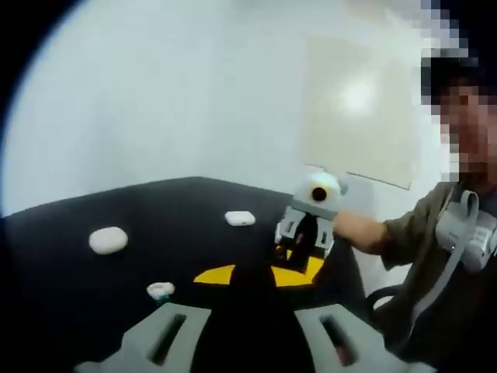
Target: Pick up three earphones and place each one into its charging case using tactile feedback, ensure that each earphone is properly inserted and securely positioned inside the case.
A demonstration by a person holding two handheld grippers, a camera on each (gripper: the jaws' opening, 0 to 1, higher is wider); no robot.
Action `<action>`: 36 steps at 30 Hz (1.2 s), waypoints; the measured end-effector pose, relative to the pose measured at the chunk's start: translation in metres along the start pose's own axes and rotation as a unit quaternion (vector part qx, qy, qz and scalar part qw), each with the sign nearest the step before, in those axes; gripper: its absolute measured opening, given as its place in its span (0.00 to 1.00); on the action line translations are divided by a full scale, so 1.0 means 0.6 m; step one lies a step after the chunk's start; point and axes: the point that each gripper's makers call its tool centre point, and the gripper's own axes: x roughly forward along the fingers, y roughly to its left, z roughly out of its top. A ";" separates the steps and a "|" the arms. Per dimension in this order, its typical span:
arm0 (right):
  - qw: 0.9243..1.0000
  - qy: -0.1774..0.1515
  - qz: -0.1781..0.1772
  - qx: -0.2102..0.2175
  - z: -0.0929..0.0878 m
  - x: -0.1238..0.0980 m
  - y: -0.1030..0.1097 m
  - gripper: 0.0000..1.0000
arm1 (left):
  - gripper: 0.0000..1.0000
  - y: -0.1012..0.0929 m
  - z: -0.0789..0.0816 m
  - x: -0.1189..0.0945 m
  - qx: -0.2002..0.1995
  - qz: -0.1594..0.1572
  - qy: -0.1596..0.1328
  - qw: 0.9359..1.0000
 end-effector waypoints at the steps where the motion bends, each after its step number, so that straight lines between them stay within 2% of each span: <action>1: 1.000 -0.001 0.001 0.006 -0.001 0.000 0.000 0.18 | 0.14 0.009 0.003 -0.005 0.004 0.010 -0.003 1.000; 3: 1.000 -0.004 0.005 0.012 -0.001 0.001 0.001 0.18 | 0.15 0.030 0.013 -0.012 0.013 0.036 -0.011 0.999; 6: 1.000 -0.006 0.006 0.017 -0.001 0.002 0.004 0.18 | 0.15 0.040 0.023 -0.009 0.020 0.048 -0.009 0.999; 8: 1.000 -0.007 0.006 0.015 -0.001 0.002 0.004 0.18 | 0.15 0.039 0.019 0.002 0.033 0.051 0.008 0.998; 11: 1.000 -0.008 0.007 0.015 -0.002 0.002 0.005 0.18 | 0.14 0.033 -0.009 0.021 0.077 0.060 0.063 0.993; 13: 1.000 -0.008 0.007 0.013 -0.001 0.002 0.005 0.18 | 0.13 0.027 -0.041 0.032 0.100 0.077 0.116 0.985; 14: 1.000 -0.008 0.007 0.012 -0.002 0.002 0.005 0.18 | 0.12 0.030 -0.052 0.034 0.121 0.096 0.135 0.979; 15: 1.000 -0.008 0.007 0.012 -0.002 0.002 0.005 0.18 | 0.11 0.031 -0.061 0.036 0.142 0.112 0.151 0.972; 17: 1.000 -0.008 0.007 0.011 -0.002 0.002 0.006 0.18 | 0.10 0.029 -0.070 0.043 0.158 0.123 0.160 0.967; 20: 1.000 -0.009 0.007 0.008 -0.002 0.002 0.006 0.18 | 0.10 0.019 -0.076 0.056 0.140 0.123 0.154 0.970; 23: 1.000 -0.009 0.007 0.006 -0.002 0.002 0.006 0.18 | 0.10 0.028 -0.071 0.064 0.121 0.132 0.142 0.974; 27: 1.000 -0.010 0.007 0.005 -0.002 0.002 0.006 0.18 | 0.01 0.028 -0.075 0.067 0.089 0.132 0.141 0.977; 34: 1.000 -0.010 0.008 0.003 -0.002 0.002 0.005 0.18 | 0.00 0.021 -0.075 0.064 0.103 0.123 0.149 0.976; 36: 1.000 -0.010 0.008 0.003 -0.002 0.002 0.005 0.18 | 0.04 0.019 -0.069 0.062 0.112 0.112 0.153 0.975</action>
